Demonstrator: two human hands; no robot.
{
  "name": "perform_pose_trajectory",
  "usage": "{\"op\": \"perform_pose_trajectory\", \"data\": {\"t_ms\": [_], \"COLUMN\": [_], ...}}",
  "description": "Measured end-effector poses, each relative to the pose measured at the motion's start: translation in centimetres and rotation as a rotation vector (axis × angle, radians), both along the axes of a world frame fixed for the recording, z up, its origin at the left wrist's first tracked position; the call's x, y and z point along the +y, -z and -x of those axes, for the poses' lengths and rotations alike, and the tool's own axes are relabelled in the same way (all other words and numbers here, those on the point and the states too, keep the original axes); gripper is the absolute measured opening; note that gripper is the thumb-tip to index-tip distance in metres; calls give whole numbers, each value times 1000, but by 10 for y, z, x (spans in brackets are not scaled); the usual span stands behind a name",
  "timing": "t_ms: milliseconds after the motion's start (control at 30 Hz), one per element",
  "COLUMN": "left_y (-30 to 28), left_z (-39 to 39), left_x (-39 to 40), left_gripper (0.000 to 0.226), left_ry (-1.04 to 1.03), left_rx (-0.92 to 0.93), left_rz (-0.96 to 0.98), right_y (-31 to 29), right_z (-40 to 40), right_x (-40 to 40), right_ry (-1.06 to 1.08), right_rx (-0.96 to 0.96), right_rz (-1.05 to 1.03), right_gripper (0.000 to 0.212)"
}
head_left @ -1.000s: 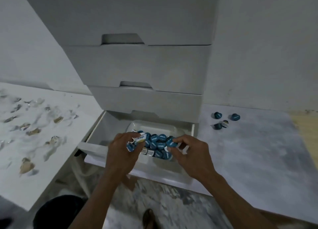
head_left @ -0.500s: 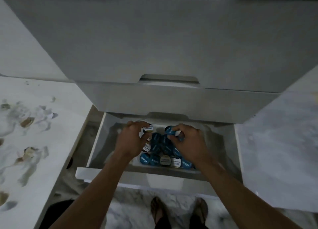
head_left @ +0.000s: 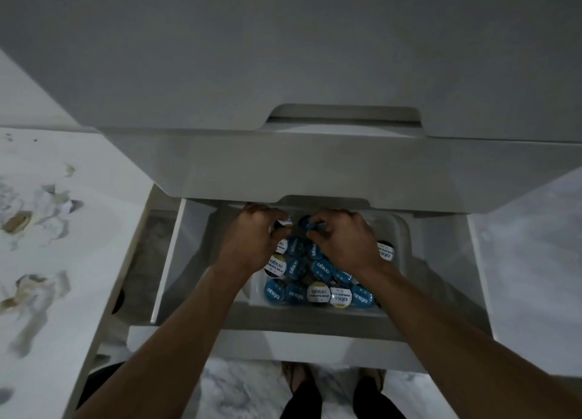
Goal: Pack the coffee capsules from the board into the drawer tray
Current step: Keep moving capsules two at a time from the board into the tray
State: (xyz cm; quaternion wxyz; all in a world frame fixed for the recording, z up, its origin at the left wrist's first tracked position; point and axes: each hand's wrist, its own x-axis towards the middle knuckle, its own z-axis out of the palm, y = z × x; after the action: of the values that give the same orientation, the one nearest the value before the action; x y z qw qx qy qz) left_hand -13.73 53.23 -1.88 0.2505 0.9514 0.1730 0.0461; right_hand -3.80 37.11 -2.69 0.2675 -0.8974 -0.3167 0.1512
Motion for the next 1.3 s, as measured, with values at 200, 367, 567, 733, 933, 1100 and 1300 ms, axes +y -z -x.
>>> {"op": "perform_pose_trajectory", "data": {"t_ms": [200, 367, 567, 733, 933, 1100, 1300], "left_y": [3, 6, 5, 8, 12, 12, 7], "left_z": [-7, -7, -6, -3, 0, -3, 0], "left_x": [0, 3, 8, 15, 14, 13, 10], "left_gripper": [18, 20, 15, 22, 22, 22, 16], "left_ry": [101, 170, 184, 206, 184, 152, 112], "left_rx": [-17, -36, -37, -25, -13, -16, -33], "left_rz": [-101, -194, -236, -235, -217, -209, -137], "right_y": [3, 4, 5, 6, 7, 5, 1], "right_z": [-3, -3, -5, -7, -9, -6, -2], "right_x": [5, 5, 0, -2, 1, 7, 12], "right_ry": [-76, -104, -100, -99, -109, -91, -90], "right_rx": [-26, -63, -122, -102, -20, -36, -70], "right_rz": [64, 71, 55, 84, 98, 97, 121], "right_gripper": [23, 24, 19, 25, 25, 23, 25]}}
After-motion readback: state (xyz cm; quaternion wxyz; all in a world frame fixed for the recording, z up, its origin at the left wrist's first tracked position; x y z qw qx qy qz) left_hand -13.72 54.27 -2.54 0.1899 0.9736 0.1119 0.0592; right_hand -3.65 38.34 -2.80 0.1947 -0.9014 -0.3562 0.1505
